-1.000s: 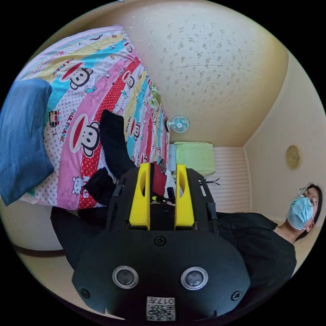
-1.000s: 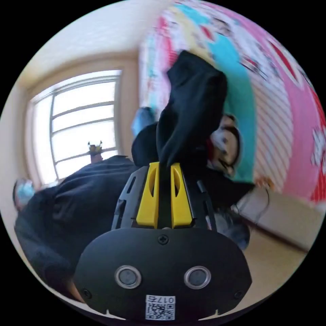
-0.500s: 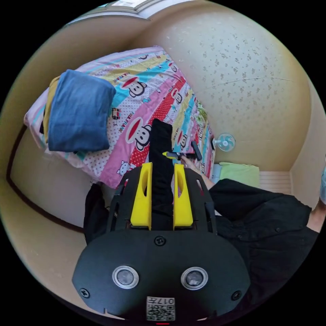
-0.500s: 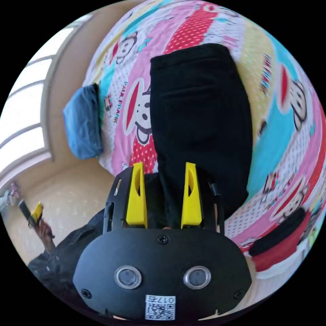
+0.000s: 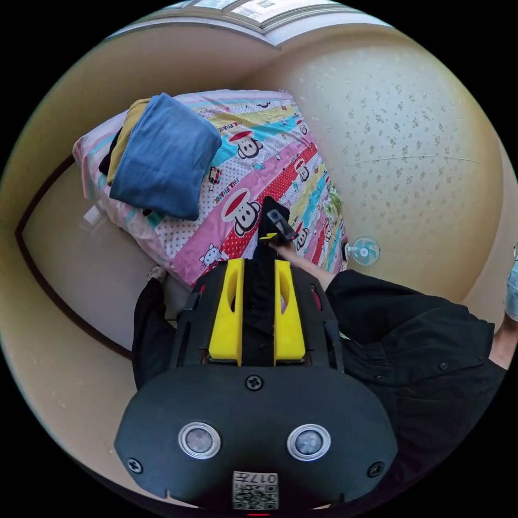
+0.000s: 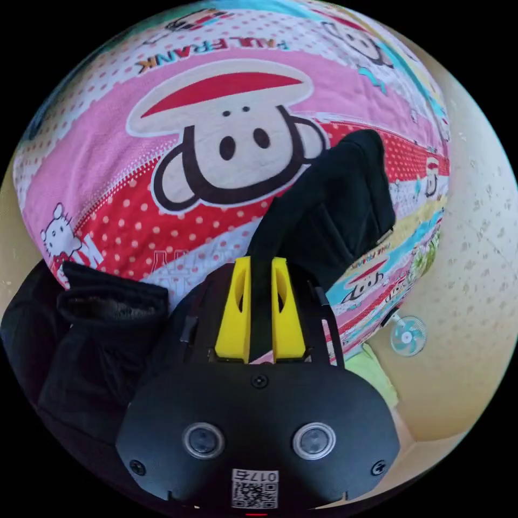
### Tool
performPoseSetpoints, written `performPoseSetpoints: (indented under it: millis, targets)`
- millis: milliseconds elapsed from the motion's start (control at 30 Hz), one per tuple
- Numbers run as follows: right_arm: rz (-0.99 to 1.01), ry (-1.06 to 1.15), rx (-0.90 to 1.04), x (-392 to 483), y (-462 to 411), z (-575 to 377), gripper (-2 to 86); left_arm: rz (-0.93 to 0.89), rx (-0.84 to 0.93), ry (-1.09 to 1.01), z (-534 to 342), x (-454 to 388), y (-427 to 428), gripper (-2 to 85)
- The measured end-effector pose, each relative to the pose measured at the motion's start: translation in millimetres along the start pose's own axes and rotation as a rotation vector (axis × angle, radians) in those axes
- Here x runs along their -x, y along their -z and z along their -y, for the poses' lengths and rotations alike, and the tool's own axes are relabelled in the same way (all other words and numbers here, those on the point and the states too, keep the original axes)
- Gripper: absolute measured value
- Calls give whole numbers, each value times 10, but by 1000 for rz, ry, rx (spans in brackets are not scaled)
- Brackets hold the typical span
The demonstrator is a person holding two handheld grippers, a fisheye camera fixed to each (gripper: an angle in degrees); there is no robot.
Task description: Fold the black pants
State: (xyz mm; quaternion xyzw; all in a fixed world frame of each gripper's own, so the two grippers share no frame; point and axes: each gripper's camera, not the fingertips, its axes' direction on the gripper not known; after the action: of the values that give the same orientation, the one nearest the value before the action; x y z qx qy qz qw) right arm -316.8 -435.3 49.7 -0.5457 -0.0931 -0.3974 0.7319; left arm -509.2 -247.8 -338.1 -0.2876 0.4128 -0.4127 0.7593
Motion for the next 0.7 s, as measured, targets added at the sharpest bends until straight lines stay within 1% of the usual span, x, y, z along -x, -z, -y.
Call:
performPoseSetpoints:
  millis: [100,167,200,267,300,367,433,500,567,600,667,700]
  targets:
    - [-219,-61,-94,74,354,-692,48,-32,35,-85,93,-36,-74,86]
    - [-360,-169,-207,79,679,-1344,41,-56,81,-123,151,-59,-180,87]
    - [-374,-201,-236,64,767,-1509,40,-87,116,-150,190,-88,-263,90]
    - [-393,-330,-365,20,1140,-2158,37,-127,166,-206,243,-172,-389,97]
    - [-387,-353,-398,22,1241,-2307,36,-128,204,-249,269,-246,-480,100]
    - [-293,-424,-556,68,1750,-2882,35,-103,266,-311,291,-372,-623,105]
    - [-285,-470,-666,189,2131,-3266,35,-77,307,-393,277,-547,-738,122]
    - [-376,-473,-732,389,2464,-3566,36,-76,319,-459,264,-666,-768,126]
    - [-426,-477,-899,615,2905,-4043,36,-87,310,-510,277,-743,-746,131]
    - [-430,-479,-938,654,3008,-4164,36,-114,297,-528,312,-768,-709,136]
    - [-453,-504,-1083,771,3386,-4649,36,-191,275,-555,407,-807,-623,149]
    - [-451,-512,-1123,789,3475,-4778,36,-262,246,-576,489,-856,-535,158]
